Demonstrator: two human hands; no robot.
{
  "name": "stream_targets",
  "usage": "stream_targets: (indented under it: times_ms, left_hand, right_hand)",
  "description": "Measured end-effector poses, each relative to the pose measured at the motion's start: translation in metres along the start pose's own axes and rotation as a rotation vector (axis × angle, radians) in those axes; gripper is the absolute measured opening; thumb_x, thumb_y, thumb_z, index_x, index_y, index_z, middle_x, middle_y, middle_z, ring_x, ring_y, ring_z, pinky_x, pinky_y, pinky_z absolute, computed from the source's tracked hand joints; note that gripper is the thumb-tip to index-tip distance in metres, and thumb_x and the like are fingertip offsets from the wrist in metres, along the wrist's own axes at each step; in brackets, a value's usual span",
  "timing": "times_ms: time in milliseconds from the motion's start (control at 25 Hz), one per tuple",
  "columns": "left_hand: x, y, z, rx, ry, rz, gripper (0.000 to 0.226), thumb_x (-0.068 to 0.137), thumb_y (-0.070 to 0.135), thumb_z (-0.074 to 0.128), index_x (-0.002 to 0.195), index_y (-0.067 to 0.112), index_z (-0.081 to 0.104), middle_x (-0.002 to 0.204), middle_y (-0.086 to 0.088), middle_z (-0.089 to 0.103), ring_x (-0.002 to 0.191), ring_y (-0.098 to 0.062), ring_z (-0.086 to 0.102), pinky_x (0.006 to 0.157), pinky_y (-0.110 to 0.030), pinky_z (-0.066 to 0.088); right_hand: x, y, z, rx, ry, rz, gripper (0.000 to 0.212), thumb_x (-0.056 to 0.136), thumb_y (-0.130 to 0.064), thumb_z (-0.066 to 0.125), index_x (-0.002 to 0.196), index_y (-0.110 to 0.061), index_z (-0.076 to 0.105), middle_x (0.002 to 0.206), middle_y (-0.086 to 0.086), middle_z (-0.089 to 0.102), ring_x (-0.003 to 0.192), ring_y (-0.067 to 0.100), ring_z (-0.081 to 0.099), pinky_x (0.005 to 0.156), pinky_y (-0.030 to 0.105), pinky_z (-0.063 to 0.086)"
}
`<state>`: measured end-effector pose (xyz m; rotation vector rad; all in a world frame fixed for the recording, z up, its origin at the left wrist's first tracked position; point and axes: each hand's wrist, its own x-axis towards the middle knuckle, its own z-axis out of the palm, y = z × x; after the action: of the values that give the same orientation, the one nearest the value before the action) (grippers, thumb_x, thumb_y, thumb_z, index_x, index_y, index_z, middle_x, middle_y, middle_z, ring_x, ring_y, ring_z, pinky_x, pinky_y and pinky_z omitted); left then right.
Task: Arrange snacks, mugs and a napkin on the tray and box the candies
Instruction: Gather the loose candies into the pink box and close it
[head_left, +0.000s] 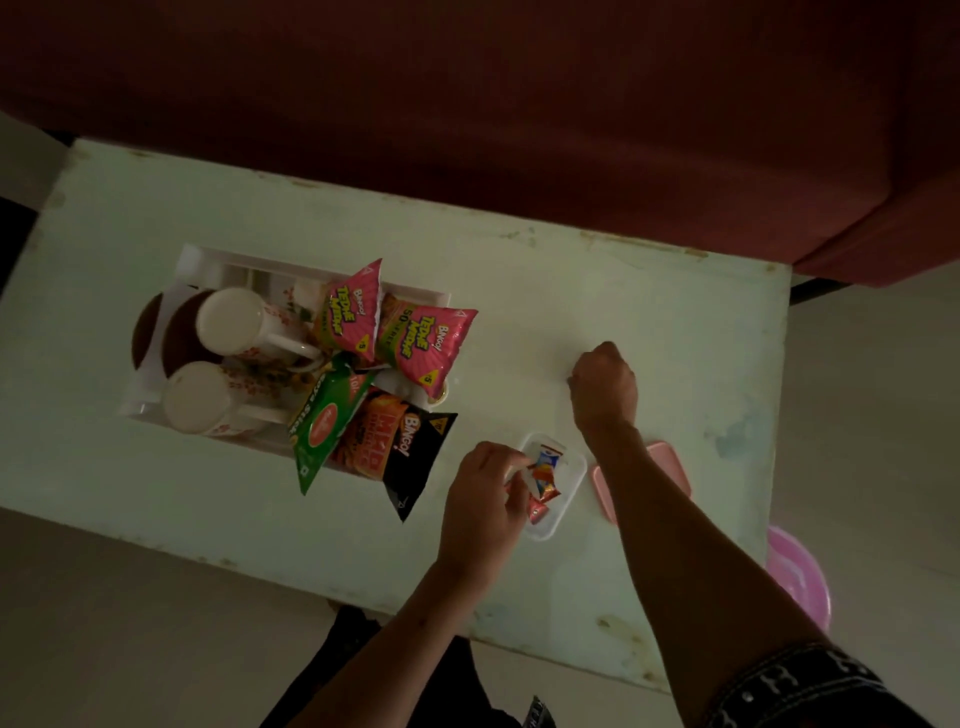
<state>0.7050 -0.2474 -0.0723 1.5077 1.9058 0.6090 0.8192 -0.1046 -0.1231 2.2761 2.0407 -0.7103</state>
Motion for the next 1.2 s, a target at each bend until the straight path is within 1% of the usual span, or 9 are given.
stream_targets:
  times_ms: [200,360,440,520,600,680,840,1000,1200]
  left_hand:
    - [-0.008,0.0,-0.002,-0.008,-0.004,0.004,0.015,0.08,0.004,0.06,0.094,0.009,0.064,0.095,-0.009,0.063,0.089,-0.019,0.061,0.074,-0.022,0.049]
    - [-0.01,0.0,-0.005,-0.018,0.0,-0.008,0.016,0.081,0.004,0.059,0.095,0.009,0.064,0.095,-0.008,0.063,0.086,-0.018,0.06,0.07,-0.015,0.044]
    - [-0.009,0.003,-0.005,-0.045,0.003,-0.016,0.017,0.081,0.003,0.058,0.097,0.008,0.063,0.096,-0.009,0.062,0.086,-0.019,0.06,0.071,-0.02,0.047]
    - [-0.008,0.004,-0.006,-0.082,0.016,-0.026,0.02,0.081,0.004,0.058,0.1,0.007,0.062,0.098,-0.011,0.062,0.088,-0.022,0.061,0.075,-0.03,0.053]
    - [-0.008,0.005,-0.006,-0.098,0.032,-0.034,0.021,0.081,0.004,0.058,0.101,0.007,0.062,0.099,-0.011,0.063,0.089,-0.022,0.061,0.077,-0.036,0.054]
    - [-0.009,0.005,-0.006,-0.107,0.04,-0.037,0.019,0.082,0.006,0.059,0.101,0.008,0.062,0.099,-0.01,0.063,0.088,-0.021,0.062,0.076,-0.033,0.054]
    - [-0.01,0.001,-0.007,-0.097,0.025,-0.024,0.016,0.082,0.006,0.06,0.098,0.009,0.062,0.098,-0.01,0.062,0.088,-0.021,0.061,0.075,-0.027,0.052]
    - [-0.009,0.0,-0.009,-0.064,0.039,0.035,0.016,0.08,0.002,0.06,0.096,0.003,0.061,0.098,-0.013,0.061,0.095,-0.024,0.058,0.081,-0.031,0.049]
    - [-0.005,-0.004,-0.007,0.001,-0.022,0.005,0.025,0.083,0.003,0.059,0.108,0.004,0.057,0.111,-0.013,0.058,0.108,-0.025,0.053,0.091,-0.029,0.045]
  right_hand:
    - [-0.015,0.01,-0.007,0.143,-0.005,0.086,0.037,0.079,0.001,0.056,0.115,-0.007,0.058,0.105,0.019,0.067,0.095,0.038,0.064,0.079,0.039,0.052]
    - [-0.046,0.014,-0.029,0.486,0.157,0.226,0.023,0.075,-0.01,0.063,0.095,-0.013,0.074,0.094,0.009,0.075,0.084,0.026,0.068,0.068,0.019,0.041]
    - [-0.078,0.012,-0.032,0.532,0.194,0.237,0.02,0.074,-0.011,0.064,0.09,-0.017,0.076,0.089,0.003,0.076,0.074,0.016,0.067,0.055,0.009,0.033]
    - [-0.11,0.007,-0.029,0.576,0.137,0.192,0.023,0.073,-0.006,0.065,0.092,-0.015,0.075,0.092,0.003,0.076,0.074,0.011,0.066,0.059,0.002,0.038]
    - [-0.134,0.003,-0.021,0.63,-0.018,0.086,0.028,0.075,-0.003,0.065,0.1,-0.012,0.073,0.101,0.007,0.075,0.085,0.019,0.07,0.076,0.017,0.052]
    - [-0.144,0.003,-0.017,0.588,-0.096,0.038,0.03,0.077,-0.013,0.069,0.105,-0.02,0.071,0.106,0.002,0.073,0.089,0.021,0.07,0.078,0.035,0.056]
    - [-0.135,0.024,-0.02,0.441,0.193,0.232,0.038,0.078,-0.014,0.068,0.113,-0.025,0.064,0.119,0.004,0.065,0.103,0.026,0.063,0.077,0.034,0.052]
    - [-0.115,0.055,-0.017,0.292,-0.087,0.489,0.085,0.07,-0.028,0.08,0.141,-0.027,0.034,0.157,0.015,0.01,0.136,0.042,0.027,0.1,0.054,0.039]
    - [-0.107,0.058,-0.001,0.201,-0.181,0.486,0.091,0.063,-0.048,0.08,0.138,-0.032,0.032,0.156,0.012,0.005,0.134,0.043,0.022,0.098,0.057,0.041]
